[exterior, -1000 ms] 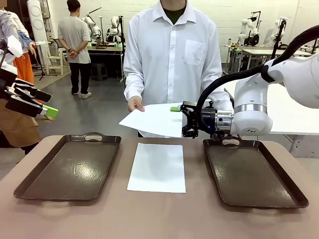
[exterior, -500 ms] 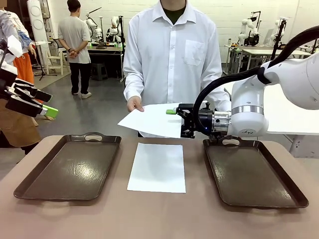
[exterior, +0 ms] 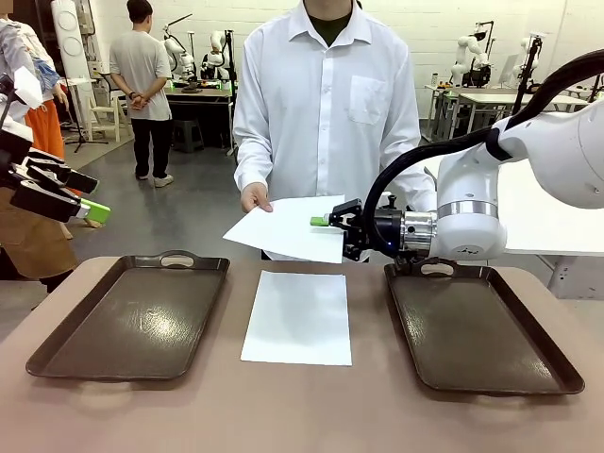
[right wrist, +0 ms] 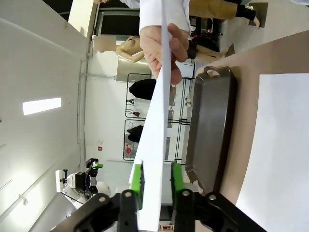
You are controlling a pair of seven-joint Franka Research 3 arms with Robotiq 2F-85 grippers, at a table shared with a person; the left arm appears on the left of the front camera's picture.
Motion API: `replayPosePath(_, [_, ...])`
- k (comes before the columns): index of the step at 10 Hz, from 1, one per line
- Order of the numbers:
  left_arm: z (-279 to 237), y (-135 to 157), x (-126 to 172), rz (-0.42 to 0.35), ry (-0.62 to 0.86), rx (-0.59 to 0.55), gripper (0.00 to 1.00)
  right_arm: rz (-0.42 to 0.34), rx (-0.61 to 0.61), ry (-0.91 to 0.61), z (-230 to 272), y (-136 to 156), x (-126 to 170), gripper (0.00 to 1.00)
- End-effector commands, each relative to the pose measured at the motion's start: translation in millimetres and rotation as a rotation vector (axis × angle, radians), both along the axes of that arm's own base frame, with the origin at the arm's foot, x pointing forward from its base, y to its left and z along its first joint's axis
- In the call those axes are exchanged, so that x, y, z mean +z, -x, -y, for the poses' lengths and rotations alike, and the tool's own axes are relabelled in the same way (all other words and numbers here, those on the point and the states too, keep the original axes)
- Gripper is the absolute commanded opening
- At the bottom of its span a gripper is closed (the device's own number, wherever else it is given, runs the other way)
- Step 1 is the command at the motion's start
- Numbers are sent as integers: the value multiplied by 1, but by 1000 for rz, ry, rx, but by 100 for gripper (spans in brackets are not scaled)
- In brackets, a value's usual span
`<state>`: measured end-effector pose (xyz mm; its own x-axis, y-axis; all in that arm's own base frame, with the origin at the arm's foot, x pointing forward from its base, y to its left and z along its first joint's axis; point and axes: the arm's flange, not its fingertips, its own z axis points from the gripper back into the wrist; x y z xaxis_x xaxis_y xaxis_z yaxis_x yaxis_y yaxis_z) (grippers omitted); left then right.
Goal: Sort the A4 documents.
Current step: Receive the A4 Paper.
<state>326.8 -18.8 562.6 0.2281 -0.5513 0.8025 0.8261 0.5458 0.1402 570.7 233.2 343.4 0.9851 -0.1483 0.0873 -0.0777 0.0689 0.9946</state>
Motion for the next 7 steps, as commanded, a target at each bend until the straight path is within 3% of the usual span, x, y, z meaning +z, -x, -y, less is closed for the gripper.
replayPosePath(1, [-1, -2, -2, 4, 5, -8, 100, -22, -8, -6, -1, -9, -2, 8])
replayPosePath(3, [-1, -2, -2, 4, 5, -8, 100, -23, -6, -11, 0, -7, -2, 0])
replayPosePath(7, [-1, -2, -2, 4, 5, -8, 100, -25, 5, -27, -1, -5, -4, 0])
